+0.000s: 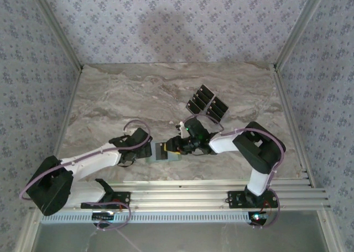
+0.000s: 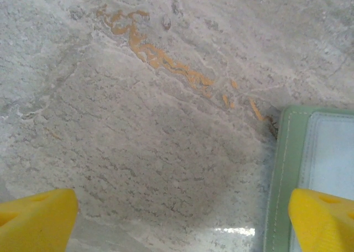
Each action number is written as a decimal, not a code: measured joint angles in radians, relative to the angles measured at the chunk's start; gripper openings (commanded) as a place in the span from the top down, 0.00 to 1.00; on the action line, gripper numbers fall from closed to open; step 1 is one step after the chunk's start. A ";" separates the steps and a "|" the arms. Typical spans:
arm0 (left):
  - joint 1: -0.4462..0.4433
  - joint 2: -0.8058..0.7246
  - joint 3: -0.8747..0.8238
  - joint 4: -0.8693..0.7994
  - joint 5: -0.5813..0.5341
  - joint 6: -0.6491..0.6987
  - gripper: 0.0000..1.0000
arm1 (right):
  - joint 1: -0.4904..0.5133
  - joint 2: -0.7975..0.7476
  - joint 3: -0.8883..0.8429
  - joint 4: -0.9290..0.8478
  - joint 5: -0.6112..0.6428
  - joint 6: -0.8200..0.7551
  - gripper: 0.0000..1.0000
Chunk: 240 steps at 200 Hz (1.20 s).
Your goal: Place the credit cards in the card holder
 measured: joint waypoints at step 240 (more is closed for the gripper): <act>-0.008 0.126 0.010 0.124 0.073 0.053 0.07 | 0.066 -0.055 0.275 -0.725 0.393 -0.303 0.97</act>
